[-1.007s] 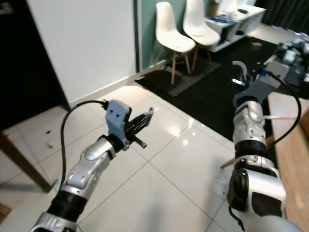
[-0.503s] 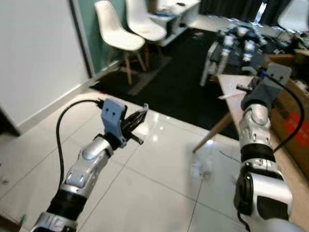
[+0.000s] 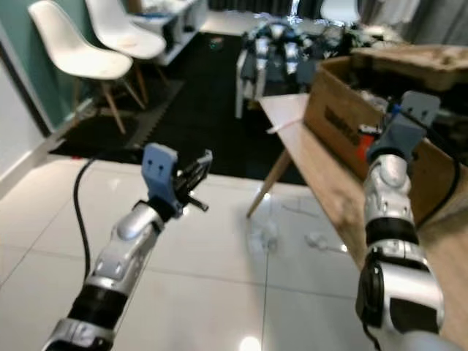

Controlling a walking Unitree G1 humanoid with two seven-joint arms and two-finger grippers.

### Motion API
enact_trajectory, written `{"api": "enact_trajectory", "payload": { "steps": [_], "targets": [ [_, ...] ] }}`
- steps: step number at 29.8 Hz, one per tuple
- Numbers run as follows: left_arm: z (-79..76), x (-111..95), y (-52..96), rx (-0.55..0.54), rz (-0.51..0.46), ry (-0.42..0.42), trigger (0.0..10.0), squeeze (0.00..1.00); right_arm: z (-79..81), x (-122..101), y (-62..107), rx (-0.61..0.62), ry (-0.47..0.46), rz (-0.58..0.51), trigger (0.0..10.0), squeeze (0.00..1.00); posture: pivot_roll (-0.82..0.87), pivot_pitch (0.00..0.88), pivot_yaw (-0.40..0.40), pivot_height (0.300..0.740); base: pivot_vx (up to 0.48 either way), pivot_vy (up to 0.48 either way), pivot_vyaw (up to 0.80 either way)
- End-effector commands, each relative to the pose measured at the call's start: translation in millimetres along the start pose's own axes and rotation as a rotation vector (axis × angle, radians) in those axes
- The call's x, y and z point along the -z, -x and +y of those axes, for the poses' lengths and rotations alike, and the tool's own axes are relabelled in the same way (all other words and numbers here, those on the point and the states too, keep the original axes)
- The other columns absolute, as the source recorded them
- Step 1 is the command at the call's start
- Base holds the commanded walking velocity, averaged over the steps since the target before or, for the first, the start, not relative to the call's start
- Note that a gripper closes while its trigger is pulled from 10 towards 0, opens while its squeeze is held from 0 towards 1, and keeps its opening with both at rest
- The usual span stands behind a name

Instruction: Picking trash to rubbish bin

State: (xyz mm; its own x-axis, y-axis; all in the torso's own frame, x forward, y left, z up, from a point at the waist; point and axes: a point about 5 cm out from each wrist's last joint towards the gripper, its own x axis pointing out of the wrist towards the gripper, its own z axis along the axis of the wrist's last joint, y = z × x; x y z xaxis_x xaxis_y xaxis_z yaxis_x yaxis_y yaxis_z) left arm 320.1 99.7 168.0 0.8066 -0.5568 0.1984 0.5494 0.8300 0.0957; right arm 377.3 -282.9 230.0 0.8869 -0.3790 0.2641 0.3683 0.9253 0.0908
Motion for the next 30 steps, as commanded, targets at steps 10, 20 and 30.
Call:
{"api": "enact_trajectory", "payload": {
  "steps": [10, 20, 30],
  "targets": [
    [1.5, -3, 2.6, -0.013, -0.014, 0.009, 10.0, 0.00, 8.3, -31, -5.1, -0.057, 0.002, -0.127, 10.0, 0.00, 0.06, 0.022, -0.039, 0.740, 0.000, 0.000, -0.80],
    [0.0, -4, -0.1, -0.010, -0.026, 0.024, 10.0, 0.00, 15.6, -38, -4.3, -0.105, 0.000, -0.158, 10.0, 0.00, 0.05, 0.016, -0.038, 0.740, 0.000, 0.000, -0.80],
    [6.0, -6, 0.1, -0.052, -0.039, 0.014, 10.0, 0.00, 27.4, -33, 0.3, -0.171, 0.018, -0.145, 10.0, 0.00, 0.04, 0.020, -0.038, 0.740, 0.000, 0.000, -0.80]
  ]
}}
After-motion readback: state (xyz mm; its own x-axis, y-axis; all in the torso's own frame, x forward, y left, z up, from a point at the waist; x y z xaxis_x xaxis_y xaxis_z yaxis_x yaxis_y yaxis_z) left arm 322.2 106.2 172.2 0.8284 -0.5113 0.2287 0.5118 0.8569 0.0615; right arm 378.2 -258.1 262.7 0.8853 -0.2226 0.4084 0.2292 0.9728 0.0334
